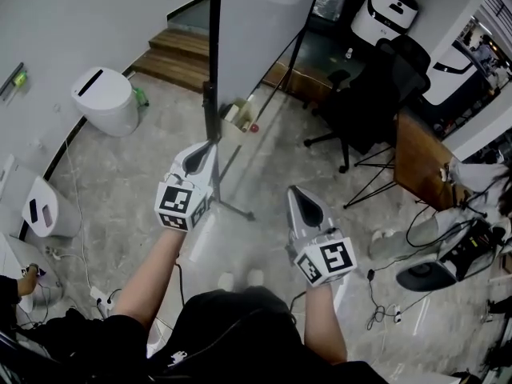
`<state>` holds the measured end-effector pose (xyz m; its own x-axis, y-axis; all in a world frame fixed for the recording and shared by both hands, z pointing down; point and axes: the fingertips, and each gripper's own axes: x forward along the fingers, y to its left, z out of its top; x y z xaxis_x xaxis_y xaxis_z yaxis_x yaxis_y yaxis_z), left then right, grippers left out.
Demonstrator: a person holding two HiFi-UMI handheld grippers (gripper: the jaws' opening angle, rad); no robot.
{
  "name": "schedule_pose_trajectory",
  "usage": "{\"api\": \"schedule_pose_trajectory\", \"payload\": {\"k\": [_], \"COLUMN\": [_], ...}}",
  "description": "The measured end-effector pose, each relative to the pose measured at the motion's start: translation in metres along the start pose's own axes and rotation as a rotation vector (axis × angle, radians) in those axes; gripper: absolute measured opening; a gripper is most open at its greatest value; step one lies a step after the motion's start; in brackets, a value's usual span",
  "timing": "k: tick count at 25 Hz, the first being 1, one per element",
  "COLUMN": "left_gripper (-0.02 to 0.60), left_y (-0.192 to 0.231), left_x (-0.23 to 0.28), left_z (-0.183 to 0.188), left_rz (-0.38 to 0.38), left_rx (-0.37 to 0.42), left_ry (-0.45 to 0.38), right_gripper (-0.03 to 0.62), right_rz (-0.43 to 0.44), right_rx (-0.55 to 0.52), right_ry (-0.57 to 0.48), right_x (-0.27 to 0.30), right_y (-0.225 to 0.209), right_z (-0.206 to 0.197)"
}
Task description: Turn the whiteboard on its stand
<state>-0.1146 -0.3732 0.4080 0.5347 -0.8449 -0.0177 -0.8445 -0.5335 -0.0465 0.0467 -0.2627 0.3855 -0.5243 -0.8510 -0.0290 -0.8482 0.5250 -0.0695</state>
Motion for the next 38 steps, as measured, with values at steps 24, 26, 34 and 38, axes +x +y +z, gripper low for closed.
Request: {"api": "schedule_pose_trajectory", "payload": {"k": [24, 26, 34, 38], "left_gripper": [0.298, 0.313, 0.278, 0.252], "left_y": [0.104, 0.105, 0.115, 0.118], "left_x": [0.101, 0.111, 0.14, 0.145], "left_z": [-0.035, -0.036, -0.045, -0.048], "left_rz": [0.205, 0.2, 0.209, 0.208], "left_rx": [0.012, 0.016, 0.024, 0.021], "left_ry": [0.114, 0.117, 0.145, 0.145], "right_gripper": [0.009, 0.009, 0.009, 0.009], "right_rz": [0.105, 0.103, 0.08, 0.058], "right_rx": [0.004, 0.007, 0.008, 0.005], "right_ry": [-0.014, -0.008, 0.023, 0.035], "right_x": [0.064, 0.065, 0.066, 0.06], "right_y": [-0.042, -0.045, -0.06, -0.064], "right_z": [0.007, 0.007, 0.002, -0.002]}}
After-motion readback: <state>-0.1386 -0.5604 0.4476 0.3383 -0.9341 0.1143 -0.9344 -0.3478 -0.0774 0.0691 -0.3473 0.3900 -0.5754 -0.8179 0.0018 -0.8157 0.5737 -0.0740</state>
